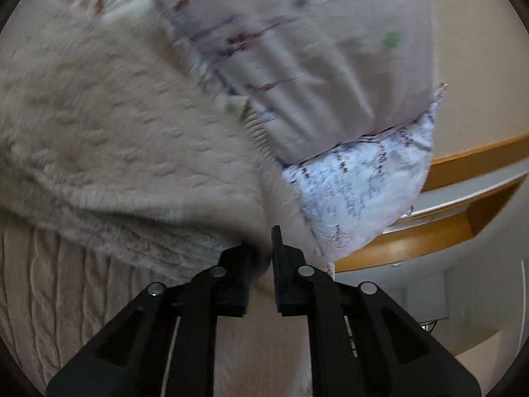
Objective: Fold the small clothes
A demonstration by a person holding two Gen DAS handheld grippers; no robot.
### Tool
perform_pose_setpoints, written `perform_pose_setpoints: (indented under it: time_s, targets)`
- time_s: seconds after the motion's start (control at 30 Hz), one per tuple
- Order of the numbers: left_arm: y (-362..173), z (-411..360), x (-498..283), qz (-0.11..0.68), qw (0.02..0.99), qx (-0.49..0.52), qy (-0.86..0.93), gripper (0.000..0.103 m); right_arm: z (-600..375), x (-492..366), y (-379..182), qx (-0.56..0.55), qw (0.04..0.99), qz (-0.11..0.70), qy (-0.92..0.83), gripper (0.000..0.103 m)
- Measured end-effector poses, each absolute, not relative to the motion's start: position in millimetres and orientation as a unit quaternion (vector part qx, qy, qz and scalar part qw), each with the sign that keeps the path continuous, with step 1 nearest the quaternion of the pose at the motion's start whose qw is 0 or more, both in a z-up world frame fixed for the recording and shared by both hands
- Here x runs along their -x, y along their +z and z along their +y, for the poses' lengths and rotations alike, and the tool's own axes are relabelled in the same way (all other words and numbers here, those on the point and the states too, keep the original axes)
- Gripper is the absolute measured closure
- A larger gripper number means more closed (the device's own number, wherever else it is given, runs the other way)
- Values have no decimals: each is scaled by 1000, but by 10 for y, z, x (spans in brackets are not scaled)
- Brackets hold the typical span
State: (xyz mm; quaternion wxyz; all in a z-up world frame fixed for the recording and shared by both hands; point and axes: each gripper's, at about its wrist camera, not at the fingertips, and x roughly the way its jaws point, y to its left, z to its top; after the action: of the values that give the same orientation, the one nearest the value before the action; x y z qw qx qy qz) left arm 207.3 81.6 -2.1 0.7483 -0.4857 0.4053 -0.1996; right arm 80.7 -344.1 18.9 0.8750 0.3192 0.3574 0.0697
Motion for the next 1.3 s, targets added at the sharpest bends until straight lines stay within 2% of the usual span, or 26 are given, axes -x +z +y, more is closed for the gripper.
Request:
perform_pose_setpoints:
  time_s: [0.03,0.07,0.13,0.23,0.3,0.53,0.63,0.77,0.9,1.0,1.1,1.13,1.2,1.27,1.3]
  targets:
    - [-29,838,-2064,405,748,487,-198,82,-3440,-812,178,-319,875,358,68,40]
    - [-24,885,-2060,402,749,490,-194,68,-3435,-814,170,-319,875,359,68,40]
    - [11,1073,-1986,384,753,506,-170,55,-3408,-823,151,-318,874,360,72,40]
    - [5,1392,-1927,367,753,529,-136,55,-3363,-843,135,-316,873,363,80,40]
    - [-39,1584,-1882,362,751,542,-106,56,-3333,-855,122,-314,872,365,86,40]
    - [-80,1930,-1876,352,751,554,-71,91,-3341,-828,151,-309,875,362,93,40]
    - [72,1850,-1975,341,766,541,-71,94,-3368,-809,173,-308,877,357,91,40]
    - [522,1392,-2118,327,815,460,-132,95,-3406,-814,171,-313,876,356,88,39]
    - [851,454,-2256,336,849,343,-221,95,-3441,-792,166,-316,876,355,83,39]
    - [774,-393,-2330,402,838,216,-299,94,-3499,-791,151,-327,872,355,77,39]
    - [532,-994,-2238,448,824,99,-331,83,-3542,-816,158,-336,869,357,74,39]
    - [480,-1072,-2192,452,822,79,-338,75,-3553,-829,178,-337,869,355,75,39]
    - [443,-1075,-2065,448,819,59,-354,68,-3580,-871,224,-343,867,351,87,39]
    - [481,-934,-1939,440,826,41,-350,48,-3582,-937,265,-343,865,353,99,39]
    - [516,-756,-1832,426,839,29,-337,47,-3575,-986,287,-342,863,356,106,39]
